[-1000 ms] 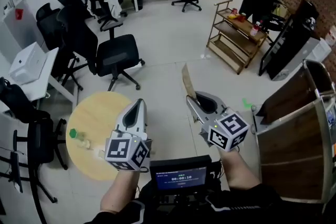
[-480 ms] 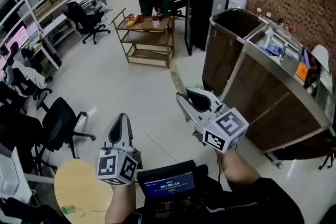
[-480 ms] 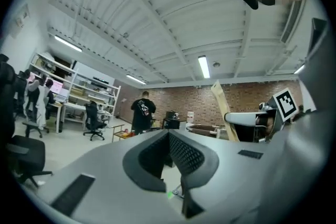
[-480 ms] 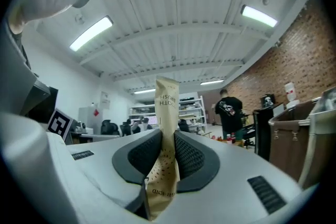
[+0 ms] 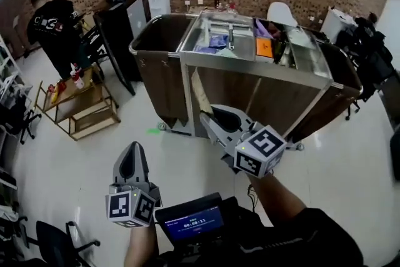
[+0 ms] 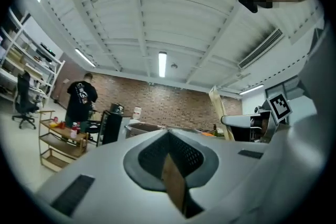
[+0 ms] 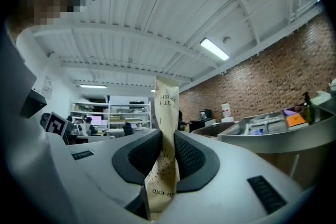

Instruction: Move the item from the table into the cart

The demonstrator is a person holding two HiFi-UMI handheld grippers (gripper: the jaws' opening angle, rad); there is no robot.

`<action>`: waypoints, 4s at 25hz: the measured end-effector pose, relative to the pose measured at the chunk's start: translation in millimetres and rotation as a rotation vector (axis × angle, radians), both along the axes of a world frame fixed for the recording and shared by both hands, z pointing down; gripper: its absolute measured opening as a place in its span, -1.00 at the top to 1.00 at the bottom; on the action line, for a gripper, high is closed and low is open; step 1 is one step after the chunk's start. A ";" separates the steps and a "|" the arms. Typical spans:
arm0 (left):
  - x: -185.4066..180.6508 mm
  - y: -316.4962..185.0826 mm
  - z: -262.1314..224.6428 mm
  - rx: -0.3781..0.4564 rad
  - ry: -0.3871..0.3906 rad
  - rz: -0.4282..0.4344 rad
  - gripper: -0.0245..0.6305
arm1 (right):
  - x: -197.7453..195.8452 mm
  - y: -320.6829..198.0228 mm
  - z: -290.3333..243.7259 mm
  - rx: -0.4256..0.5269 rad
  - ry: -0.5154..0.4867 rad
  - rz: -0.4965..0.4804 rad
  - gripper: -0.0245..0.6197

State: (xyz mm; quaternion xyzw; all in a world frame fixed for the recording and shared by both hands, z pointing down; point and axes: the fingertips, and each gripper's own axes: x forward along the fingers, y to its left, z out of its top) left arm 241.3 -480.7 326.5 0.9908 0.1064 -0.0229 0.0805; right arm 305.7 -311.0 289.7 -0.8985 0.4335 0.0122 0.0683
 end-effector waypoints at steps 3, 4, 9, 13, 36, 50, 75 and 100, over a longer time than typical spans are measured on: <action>46.8 52.2 4.2 -0.006 -0.004 0.151 0.91 | 28.6 58.8 2.4 -0.002 0.000 0.145 0.76; 58.9 72.1 6.4 -0.006 -0.002 0.199 0.91 | 35.8 80.6 3.9 -0.004 0.003 0.193 0.76; 111.5 180.3 9.8 -0.026 0.008 0.404 0.91 | 58.9 192.2 4.5 -0.036 0.023 0.378 0.76; 144.2 280.8 -5.4 -0.014 0.030 0.529 0.91 | 77.3 290.3 -3.8 -0.039 0.021 0.479 0.76; 400.5 790.7 -63.1 0.103 0.086 0.810 0.91 | 302.5 776.7 -44.9 -0.160 -0.025 0.639 0.76; 516.5 936.0 -57.7 0.159 0.039 0.733 0.91 | 463.7 889.0 -44.0 -0.368 -0.199 0.359 0.76; 584.3 948.9 -6.7 0.124 -0.075 0.650 0.91 | 562.1 893.3 162.3 -0.886 -0.877 0.097 0.76; 610.8 944.8 11.1 0.129 -0.097 0.671 0.91 | 590.6 897.3 206.5 -0.994 -0.991 0.113 0.61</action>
